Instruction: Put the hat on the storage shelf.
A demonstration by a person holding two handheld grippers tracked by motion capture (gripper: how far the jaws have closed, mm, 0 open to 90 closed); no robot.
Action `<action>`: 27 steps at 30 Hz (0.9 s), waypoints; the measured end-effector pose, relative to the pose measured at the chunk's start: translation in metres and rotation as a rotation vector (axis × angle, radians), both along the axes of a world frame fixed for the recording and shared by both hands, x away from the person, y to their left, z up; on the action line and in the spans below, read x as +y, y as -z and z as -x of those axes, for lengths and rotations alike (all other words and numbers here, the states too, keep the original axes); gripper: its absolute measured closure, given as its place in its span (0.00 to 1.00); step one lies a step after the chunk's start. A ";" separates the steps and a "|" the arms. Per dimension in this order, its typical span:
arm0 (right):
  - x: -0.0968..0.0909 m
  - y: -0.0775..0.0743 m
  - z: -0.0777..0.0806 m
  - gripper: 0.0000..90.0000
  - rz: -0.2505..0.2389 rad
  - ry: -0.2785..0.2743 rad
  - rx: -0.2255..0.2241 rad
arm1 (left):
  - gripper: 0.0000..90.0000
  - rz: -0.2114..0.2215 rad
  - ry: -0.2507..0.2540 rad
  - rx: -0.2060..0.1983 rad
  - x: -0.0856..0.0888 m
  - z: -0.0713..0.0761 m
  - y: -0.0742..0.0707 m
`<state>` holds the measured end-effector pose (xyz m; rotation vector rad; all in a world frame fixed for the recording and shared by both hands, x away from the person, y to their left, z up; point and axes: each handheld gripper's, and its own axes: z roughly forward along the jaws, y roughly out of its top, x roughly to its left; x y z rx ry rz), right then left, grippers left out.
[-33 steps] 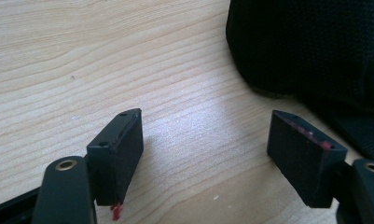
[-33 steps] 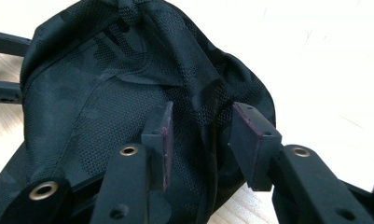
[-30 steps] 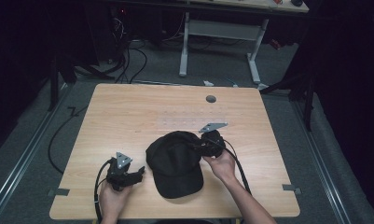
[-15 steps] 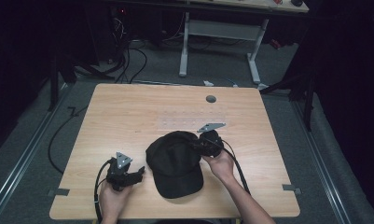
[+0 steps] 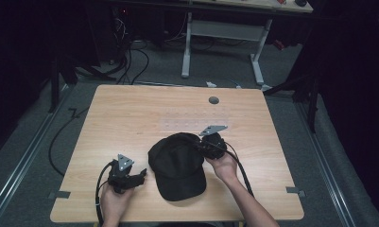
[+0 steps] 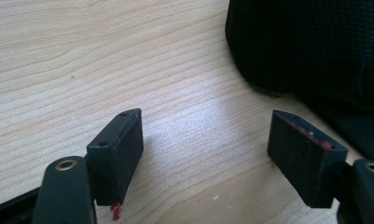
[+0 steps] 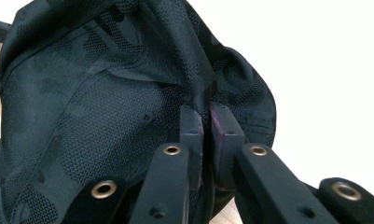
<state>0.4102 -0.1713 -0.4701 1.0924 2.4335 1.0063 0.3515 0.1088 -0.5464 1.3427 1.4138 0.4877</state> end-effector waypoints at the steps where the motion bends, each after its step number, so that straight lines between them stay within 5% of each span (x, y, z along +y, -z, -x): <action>1: 0.000 0.000 0.000 0.95 0.002 -0.004 0.000 | 0.30 0.000 0.000 0.000 0.000 0.000 0.000; 14: -0.003 -0.001 0.002 0.97 0.006 -0.032 -0.014 | 0.30 0.000 0.000 -0.001 0.000 0.000 0.000; 27: -0.012 -0.018 0.014 0.97 -0.053 -0.065 -0.052 | 0.30 0.000 0.000 0.000 0.000 0.000 0.000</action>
